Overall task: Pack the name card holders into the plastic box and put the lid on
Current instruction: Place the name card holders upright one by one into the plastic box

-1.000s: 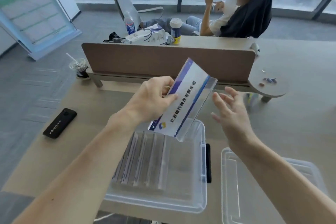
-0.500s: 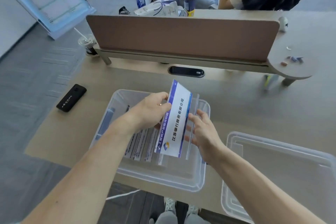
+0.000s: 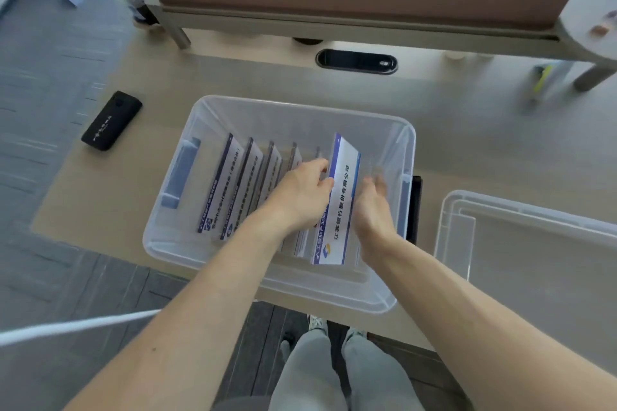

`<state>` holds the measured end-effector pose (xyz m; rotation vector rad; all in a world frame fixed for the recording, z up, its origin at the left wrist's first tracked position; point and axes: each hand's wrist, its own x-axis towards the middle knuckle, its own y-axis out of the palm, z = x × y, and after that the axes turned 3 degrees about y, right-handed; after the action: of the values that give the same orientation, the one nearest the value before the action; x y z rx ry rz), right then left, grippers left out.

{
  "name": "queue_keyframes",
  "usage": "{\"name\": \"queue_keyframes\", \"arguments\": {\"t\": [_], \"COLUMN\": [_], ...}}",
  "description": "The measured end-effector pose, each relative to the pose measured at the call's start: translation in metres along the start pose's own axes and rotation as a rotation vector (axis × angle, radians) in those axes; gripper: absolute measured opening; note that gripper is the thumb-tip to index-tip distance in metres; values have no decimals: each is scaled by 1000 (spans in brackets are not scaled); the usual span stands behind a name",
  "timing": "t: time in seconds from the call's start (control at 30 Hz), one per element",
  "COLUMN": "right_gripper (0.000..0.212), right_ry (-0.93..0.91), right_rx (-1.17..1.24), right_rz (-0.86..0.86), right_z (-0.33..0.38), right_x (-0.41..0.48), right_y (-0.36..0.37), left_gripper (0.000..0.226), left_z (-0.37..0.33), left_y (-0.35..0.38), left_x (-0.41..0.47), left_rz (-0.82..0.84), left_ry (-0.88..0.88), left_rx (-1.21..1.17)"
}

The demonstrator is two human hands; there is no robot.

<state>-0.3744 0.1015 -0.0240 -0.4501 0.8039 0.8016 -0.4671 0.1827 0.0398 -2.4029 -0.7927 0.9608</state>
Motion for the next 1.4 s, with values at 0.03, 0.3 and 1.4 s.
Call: {"name": "queue_keyframes", "arguments": {"t": [0.03,0.3,1.4], "right_gripper": [57,66,55], "right_ry": [25,173,274], "right_rx": [10,158,153], "right_rz": [-14,-113,-200], "right_z": [-1,-26,-36], "right_x": [3,44,63], "right_y": [4,23,40], "left_gripper": [21,21,43], "left_z": [4,13,34], "left_y": [4,28,50], "left_x": [3,16,32], "left_rz": [-5,-32,-50], "left_ry": [-2,-44,-104], "left_rx": [22,116,101]}}
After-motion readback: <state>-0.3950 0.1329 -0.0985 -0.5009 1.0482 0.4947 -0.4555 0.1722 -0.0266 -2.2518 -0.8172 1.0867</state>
